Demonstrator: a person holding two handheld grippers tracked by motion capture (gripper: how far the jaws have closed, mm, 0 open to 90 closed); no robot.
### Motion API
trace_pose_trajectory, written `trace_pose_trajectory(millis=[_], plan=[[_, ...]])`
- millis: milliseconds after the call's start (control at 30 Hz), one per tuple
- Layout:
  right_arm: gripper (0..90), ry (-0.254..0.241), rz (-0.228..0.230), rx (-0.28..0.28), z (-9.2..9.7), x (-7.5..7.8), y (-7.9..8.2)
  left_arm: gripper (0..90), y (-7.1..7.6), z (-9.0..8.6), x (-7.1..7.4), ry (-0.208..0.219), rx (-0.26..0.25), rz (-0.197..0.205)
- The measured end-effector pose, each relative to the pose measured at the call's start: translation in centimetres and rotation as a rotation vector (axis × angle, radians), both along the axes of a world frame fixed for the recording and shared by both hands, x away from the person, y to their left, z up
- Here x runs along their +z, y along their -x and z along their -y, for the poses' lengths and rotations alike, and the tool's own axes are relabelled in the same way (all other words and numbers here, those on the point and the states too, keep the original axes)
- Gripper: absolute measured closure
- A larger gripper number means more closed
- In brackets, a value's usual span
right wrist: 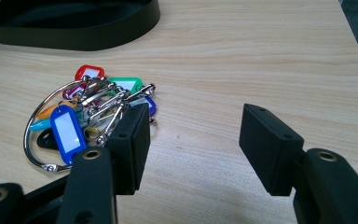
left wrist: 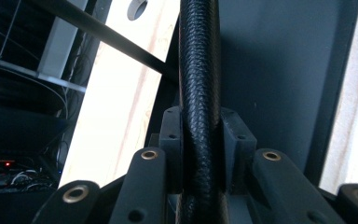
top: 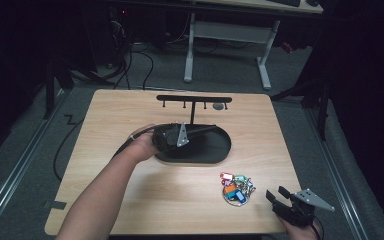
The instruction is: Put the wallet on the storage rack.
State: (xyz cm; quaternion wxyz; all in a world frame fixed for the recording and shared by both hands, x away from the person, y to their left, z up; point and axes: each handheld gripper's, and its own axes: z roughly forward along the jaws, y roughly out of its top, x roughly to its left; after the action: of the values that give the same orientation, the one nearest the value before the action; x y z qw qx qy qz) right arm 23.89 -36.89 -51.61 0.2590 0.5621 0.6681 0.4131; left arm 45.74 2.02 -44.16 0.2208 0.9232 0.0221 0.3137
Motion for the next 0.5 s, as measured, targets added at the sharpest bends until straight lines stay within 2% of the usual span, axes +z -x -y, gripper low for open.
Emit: trace_pose_trajectory(millis=[133,200,433,500], plan=[[43.7,0.002,0.001,-0.001,0.0,0.0,0.0,74.0,-0.5,0.4,-0.7,0.001,0.002,-0.004],[43.7,0.001,0.000,-0.005,0.0,0.0,0.1,74.0,-0.6,0.6,-1.2,-0.006,-0.007,0.008],[43.9,0.002,-0.005,-0.011,0.0,-0.1,0.1,74.0,-1.0,0.6,-1.9,-0.004,-0.025,0.027],[44.0,0.003,-0.009,-0.012,0.0,-0.2,0.1,73.8,-1.1,0.6,-2.0,-0.009,-0.028,0.022]])
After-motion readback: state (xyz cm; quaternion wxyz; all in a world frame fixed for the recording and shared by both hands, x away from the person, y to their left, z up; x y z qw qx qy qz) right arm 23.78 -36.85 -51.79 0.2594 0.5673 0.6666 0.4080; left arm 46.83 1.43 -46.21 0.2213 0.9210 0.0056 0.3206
